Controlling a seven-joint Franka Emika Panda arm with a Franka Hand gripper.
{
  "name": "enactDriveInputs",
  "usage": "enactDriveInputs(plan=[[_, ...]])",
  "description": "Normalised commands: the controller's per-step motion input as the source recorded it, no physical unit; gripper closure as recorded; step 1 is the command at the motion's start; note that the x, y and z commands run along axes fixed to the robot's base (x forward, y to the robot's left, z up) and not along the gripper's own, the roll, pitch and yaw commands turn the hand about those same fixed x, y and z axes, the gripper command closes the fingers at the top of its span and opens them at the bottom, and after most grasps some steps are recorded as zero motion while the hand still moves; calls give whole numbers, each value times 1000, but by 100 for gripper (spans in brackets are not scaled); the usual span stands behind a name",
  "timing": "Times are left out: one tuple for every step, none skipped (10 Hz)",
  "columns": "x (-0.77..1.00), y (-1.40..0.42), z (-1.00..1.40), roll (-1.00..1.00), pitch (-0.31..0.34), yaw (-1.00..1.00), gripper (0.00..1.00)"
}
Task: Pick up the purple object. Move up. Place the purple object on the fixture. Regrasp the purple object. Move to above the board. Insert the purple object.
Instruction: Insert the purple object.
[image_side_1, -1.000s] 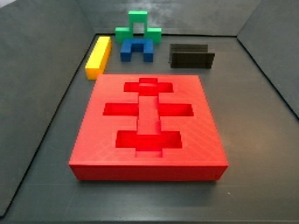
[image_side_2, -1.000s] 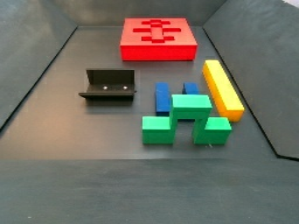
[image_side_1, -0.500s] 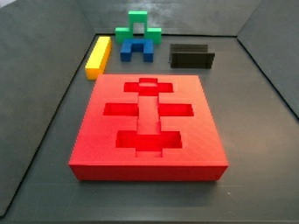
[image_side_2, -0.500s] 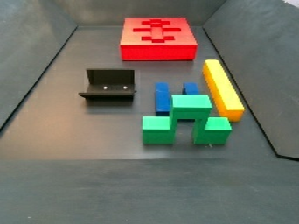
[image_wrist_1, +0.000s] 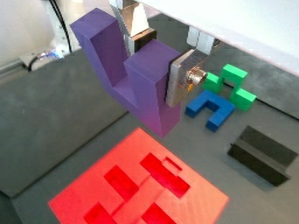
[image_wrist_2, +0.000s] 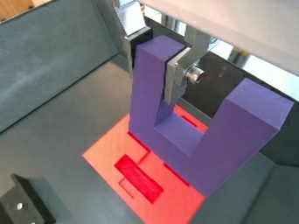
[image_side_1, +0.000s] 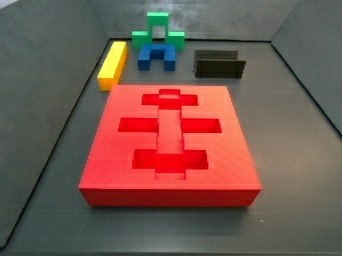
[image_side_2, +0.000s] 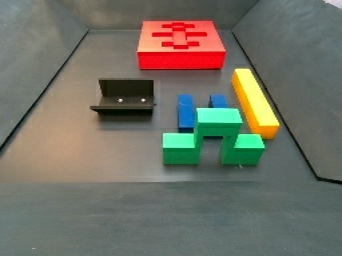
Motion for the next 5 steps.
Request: enactDriveInputs(plan=[[414,-146,-311,-210,-184,-131,100],[260,-189,-420,-253,-271,-180,100],[43,-271,-446,-217,-283,-43,100],[0,-346,-406,-211,-269,0,100],[54,-297,-369,-263,-241,0,100]])
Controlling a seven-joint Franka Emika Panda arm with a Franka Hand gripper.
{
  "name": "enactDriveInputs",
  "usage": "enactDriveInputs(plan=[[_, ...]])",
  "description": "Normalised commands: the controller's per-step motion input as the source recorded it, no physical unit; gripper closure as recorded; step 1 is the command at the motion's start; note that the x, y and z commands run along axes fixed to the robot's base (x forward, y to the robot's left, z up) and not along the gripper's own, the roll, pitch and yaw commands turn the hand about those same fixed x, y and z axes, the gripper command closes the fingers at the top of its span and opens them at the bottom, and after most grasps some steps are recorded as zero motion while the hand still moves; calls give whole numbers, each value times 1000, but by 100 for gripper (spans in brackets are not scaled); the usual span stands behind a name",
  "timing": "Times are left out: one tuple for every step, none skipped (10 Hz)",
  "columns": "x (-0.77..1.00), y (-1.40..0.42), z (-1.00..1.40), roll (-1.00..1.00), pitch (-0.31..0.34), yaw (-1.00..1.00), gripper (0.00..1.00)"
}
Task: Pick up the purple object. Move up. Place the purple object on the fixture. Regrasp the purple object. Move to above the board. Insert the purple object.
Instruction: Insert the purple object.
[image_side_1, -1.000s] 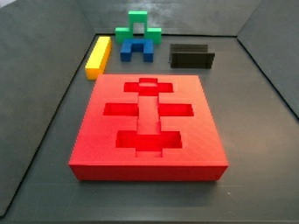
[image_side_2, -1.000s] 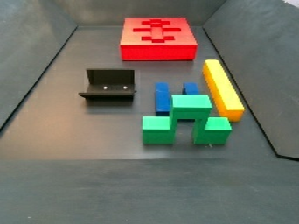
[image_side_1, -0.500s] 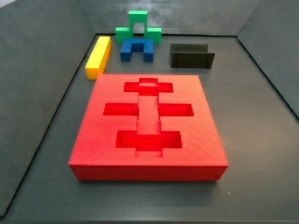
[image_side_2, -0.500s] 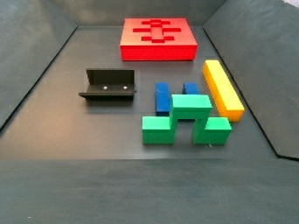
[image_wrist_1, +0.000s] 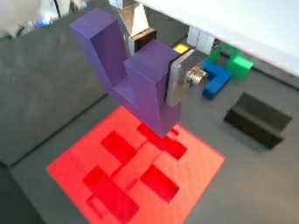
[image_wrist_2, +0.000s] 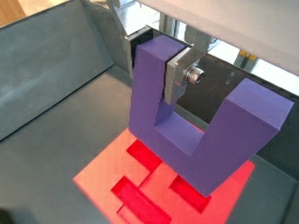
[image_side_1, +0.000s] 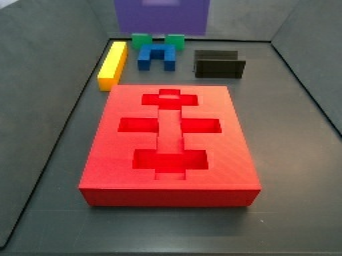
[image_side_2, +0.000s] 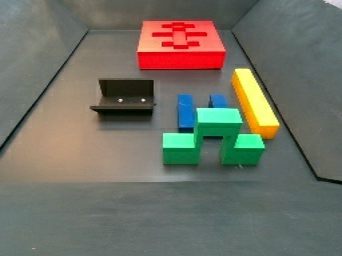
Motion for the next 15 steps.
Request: enactDriveInputs(plan=[[46,-217,-320,-304,-236,0,100],[183,-46,-334,-339,-201,40,100],[257,-49,-360,-333,-200,11,100],[294,-63,-377,-327,-193,9,100],[246,-66,-506,-259,-140,40,100],[203,-134,-489,-219,-47,377,100],[123,-263,-526,-166,-10,586,100],[86,-286,-517,-150,0,657,100],[29,-291,-423,-160,0,649,100],[0,-234,-366,-114,-37,414,100],[-114,-266,-403,-23,-31,109,100],[-114,-311,-526,-19,-87,0,100],[-271,-297,-497,-56,-109,-83,100],[-394,-317,-417,-59,-123,-197,100],[-400,-240,-294,-90,-121,-206,100]])
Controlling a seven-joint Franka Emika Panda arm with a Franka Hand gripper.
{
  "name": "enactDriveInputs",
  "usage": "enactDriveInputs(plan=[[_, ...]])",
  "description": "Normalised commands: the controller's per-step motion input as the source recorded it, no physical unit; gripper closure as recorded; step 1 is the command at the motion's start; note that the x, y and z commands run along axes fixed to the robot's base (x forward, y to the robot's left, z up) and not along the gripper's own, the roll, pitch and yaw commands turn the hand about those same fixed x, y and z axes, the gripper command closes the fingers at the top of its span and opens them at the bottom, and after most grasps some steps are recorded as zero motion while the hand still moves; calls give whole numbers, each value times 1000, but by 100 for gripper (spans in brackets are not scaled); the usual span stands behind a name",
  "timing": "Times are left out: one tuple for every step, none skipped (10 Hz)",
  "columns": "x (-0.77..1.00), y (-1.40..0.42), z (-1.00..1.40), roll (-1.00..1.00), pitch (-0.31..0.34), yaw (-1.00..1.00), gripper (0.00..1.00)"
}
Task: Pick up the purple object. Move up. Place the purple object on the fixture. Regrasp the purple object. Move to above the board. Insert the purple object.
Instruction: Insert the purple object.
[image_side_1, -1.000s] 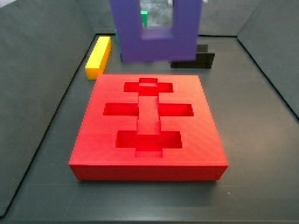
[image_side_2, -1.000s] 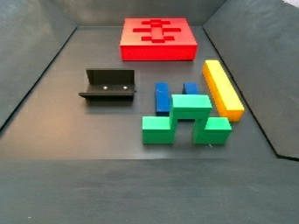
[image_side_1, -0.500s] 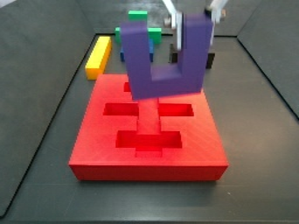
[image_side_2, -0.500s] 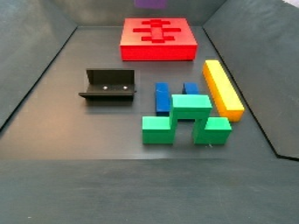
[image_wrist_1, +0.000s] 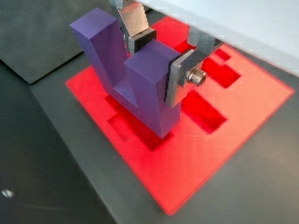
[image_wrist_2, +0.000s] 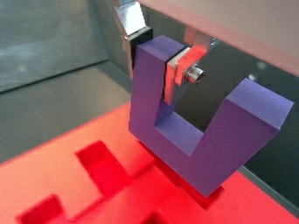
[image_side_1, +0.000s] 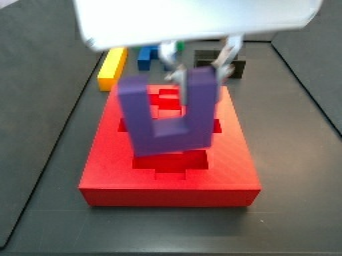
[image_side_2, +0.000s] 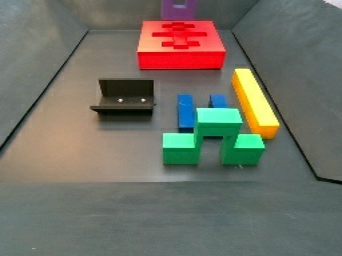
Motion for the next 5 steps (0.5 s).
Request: enactDriveInputs(plan=[[-234,-174,-191,-130,-110,-103,100],[-31,-186,-66,-34,-69,-106,100],[149,-209,-26,0,0,-120,100],[357,-231,0,60,17,-154,100],[231,-211,-66,109,39,-126,100]])
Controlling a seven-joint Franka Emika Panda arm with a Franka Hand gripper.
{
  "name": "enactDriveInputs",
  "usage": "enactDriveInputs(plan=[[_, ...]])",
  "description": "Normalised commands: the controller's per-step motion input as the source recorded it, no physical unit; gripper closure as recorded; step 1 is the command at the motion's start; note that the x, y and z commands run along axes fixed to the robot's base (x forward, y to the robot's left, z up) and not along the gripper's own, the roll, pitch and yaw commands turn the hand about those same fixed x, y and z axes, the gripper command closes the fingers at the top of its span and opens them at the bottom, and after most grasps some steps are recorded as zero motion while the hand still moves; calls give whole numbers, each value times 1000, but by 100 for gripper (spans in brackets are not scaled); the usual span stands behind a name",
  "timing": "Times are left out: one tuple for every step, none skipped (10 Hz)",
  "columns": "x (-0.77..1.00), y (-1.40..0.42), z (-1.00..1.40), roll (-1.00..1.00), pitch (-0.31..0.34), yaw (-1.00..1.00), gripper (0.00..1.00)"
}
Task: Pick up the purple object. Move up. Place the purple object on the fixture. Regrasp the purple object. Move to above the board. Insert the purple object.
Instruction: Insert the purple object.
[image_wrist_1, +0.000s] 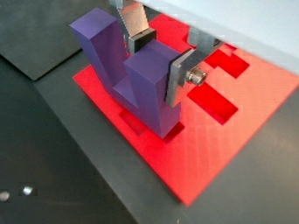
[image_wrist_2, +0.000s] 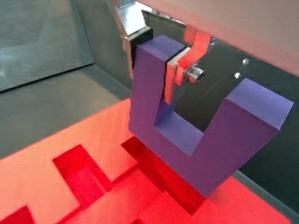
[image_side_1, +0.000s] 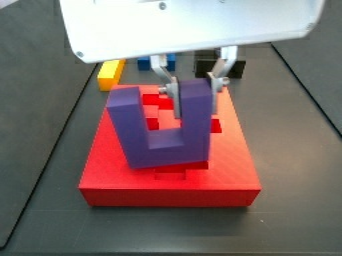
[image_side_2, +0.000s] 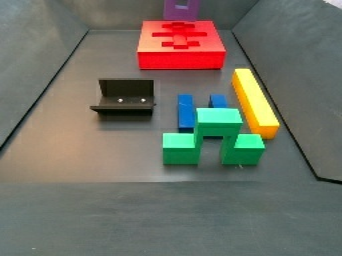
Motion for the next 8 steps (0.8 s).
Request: enactDriveInputs(plan=[[237,-143,-9,161,84,-171,100],[346,-91,0,233,147,-289,100],[317,-34,0,289,180,-286,100],[243,0,0,344,196,-220,100],[54,-9,0,341,173,-114,100],[-77,0,-240,179,61,0,100],[-77,0,-231,103,19,0,100],[-86,0,-246,77,10,9,100]])
